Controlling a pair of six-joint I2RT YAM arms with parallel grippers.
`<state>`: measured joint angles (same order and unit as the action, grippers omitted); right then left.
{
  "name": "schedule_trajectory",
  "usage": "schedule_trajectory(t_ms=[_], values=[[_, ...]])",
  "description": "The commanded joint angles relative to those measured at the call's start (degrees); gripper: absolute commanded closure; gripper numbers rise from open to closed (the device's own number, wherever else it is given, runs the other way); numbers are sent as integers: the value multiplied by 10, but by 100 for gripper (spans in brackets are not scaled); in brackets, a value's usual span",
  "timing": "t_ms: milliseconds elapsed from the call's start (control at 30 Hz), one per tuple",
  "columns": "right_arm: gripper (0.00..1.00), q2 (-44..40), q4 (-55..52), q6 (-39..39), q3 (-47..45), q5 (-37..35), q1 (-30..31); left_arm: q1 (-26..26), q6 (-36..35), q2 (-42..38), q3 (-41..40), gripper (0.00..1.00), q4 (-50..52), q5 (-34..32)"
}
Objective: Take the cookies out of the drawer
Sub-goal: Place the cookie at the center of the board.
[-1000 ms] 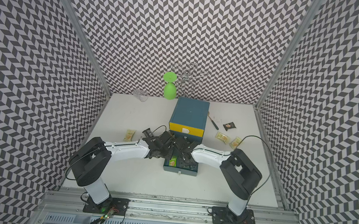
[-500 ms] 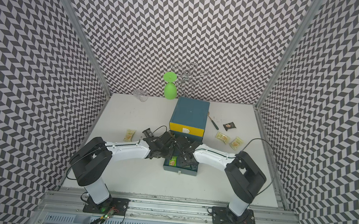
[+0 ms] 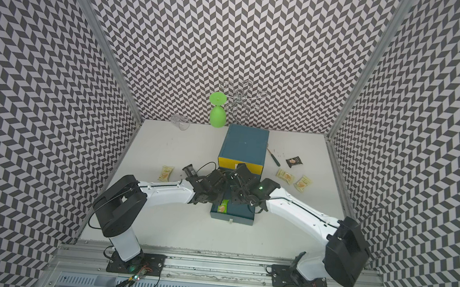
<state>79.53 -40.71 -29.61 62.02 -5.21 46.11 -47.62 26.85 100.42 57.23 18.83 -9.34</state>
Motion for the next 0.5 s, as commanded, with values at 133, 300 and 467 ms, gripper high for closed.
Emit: schedule_trajectory(t_ms=[133, 300, 467], values=[[58, -99, -7, 52, -3, 22, -166, -3, -1, 11, 18, 80, -18, 4], [58, -56, 9, 98, 13, 44, -267, -3, -6, 5, 19, 80, -23, -4], [58, 40, 18, 130, 2, 68, -326, -3, -10, 2, 26, 79, -28, -8]])
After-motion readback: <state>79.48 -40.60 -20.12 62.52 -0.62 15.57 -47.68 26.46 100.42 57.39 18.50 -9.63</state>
